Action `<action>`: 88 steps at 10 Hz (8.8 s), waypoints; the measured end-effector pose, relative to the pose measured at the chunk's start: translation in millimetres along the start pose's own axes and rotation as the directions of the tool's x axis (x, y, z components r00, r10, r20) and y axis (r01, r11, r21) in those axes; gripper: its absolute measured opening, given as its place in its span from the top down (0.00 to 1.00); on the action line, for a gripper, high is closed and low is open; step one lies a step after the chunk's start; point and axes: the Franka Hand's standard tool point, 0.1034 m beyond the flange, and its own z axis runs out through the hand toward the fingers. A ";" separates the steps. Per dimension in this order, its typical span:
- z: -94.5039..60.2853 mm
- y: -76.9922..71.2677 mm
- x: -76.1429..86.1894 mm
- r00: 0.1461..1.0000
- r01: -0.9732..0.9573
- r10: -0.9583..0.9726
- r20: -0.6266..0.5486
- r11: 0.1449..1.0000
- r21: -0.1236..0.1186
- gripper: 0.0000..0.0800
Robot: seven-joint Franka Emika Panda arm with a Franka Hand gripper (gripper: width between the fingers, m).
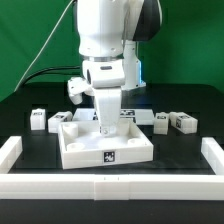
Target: Assemble one leg
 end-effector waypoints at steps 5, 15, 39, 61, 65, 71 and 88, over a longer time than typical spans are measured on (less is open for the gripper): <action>-0.8 0.6 -0.3 1.000 0.000 0.000 0.001 1.000 -0.003 0.92; -3.6 37.6 31.8 0.990 -0.145 0.144 -0.008 0.988 -0.046 0.92; -9.6 105.5 108.2 0.985 -0.173 0.171 -0.026 0.980 -0.101 0.19; -22.6 45.3 185.6 0.198 -0.980 0.973 -0.114 0.201 0.010 0.19; -21.6 32.7 186.6 0.207 -0.978 0.971 0.122 0.205 0.023 0.19; -8.1 6.7 203.2 0.217 -0.970 0.762 0.611 0.239 0.047 0.19; 11.2 -2.4 204.1 0.216 -0.965 0.638 0.739 0.255 0.063 0.64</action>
Offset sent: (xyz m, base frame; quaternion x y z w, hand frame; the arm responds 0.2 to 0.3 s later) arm 0.0000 0.0000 0.0000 0.0000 0.0000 0.0000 1.0000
